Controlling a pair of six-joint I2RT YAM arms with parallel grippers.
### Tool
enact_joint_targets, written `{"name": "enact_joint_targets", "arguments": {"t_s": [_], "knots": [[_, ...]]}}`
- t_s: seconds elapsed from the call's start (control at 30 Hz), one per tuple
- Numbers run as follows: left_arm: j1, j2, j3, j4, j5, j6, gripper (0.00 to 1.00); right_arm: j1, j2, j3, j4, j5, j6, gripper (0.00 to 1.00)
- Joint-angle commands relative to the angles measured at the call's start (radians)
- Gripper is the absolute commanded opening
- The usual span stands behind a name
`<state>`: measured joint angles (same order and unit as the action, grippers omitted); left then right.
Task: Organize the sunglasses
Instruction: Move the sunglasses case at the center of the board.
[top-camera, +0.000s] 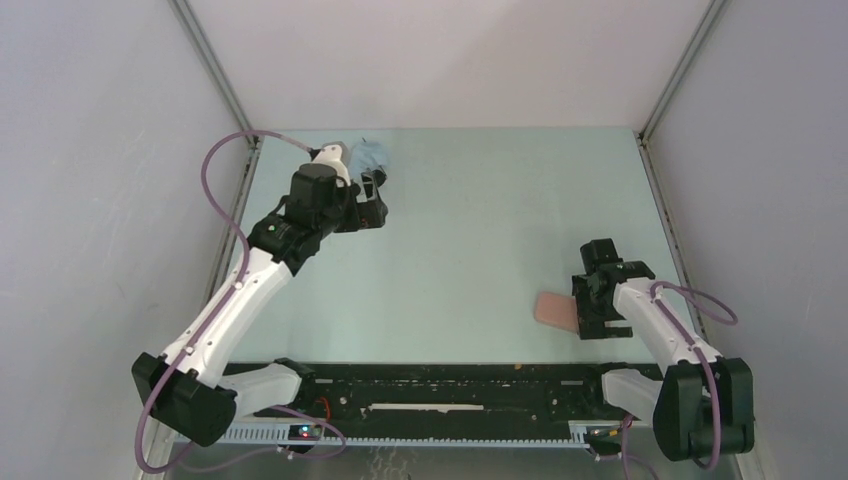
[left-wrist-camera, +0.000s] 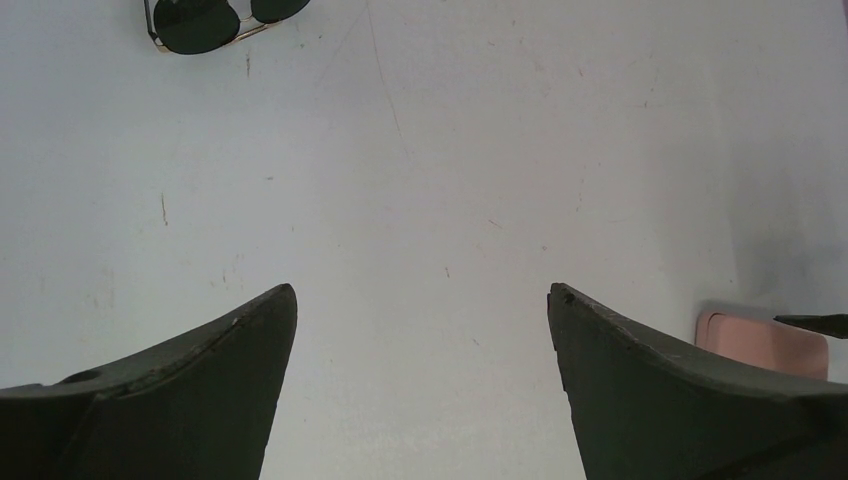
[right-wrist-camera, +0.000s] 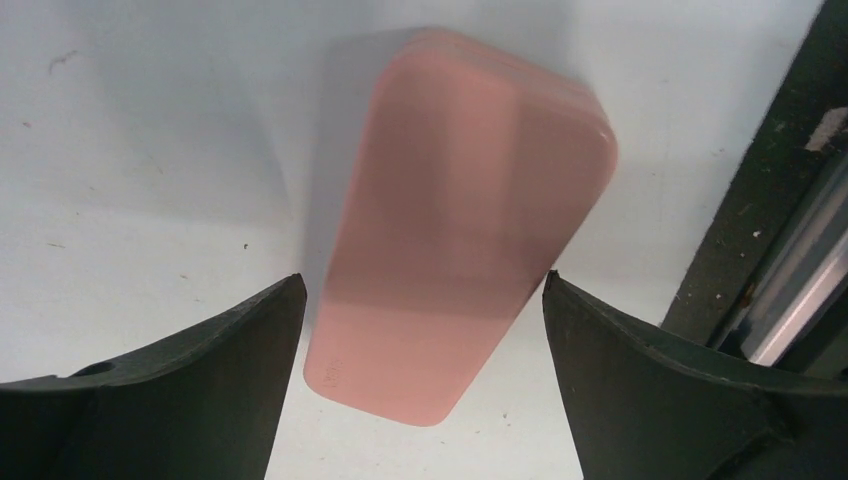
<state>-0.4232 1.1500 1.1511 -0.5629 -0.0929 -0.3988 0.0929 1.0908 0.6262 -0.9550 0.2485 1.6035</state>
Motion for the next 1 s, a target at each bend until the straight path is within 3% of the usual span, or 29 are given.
{"name": "enact_joint_targets", "arguments": {"t_s": [0.0, 0.13, 0.27, 0.47, 0.63, 0.8, 0.97], "knots": [[-0.006, 0.006, -0.008, 0.021, 0.015, 0.019, 1.00, -0.002, 0.038, -0.002, 0.091, 0.028, -0.079, 0.98], [-0.009, 0.014, -0.008, 0.025, 0.044, 0.022, 1.00, 0.000, 0.119, 0.033, 0.207, 0.005, -0.266, 1.00], [-0.014, 0.011, -0.011, 0.024, 0.048, 0.025, 1.00, 0.098, 0.155, 0.095, 0.318, 0.085, -0.461, 1.00], [-0.015, 0.012, -0.033, 0.037, 0.070, 0.023, 1.00, 0.204, 0.216, 0.142, 0.617, -0.102, -0.877, 0.96], [-0.019, 0.021, -0.027, 0.037, 0.085, 0.025, 1.00, 0.267, 0.421, 0.343, 0.524, -0.236, -1.070, 0.94], [-0.020, 0.016, -0.028, 0.031, 0.085, 0.029, 1.00, 0.357, 0.492, 0.469, 0.389, -0.045, -1.045, 0.97], [-0.020, 0.014, -0.031, 0.028, 0.085, 0.032, 1.00, 0.328, 0.376, 0.406, 0.368, 0.162, -0.851, 1.00]]}}
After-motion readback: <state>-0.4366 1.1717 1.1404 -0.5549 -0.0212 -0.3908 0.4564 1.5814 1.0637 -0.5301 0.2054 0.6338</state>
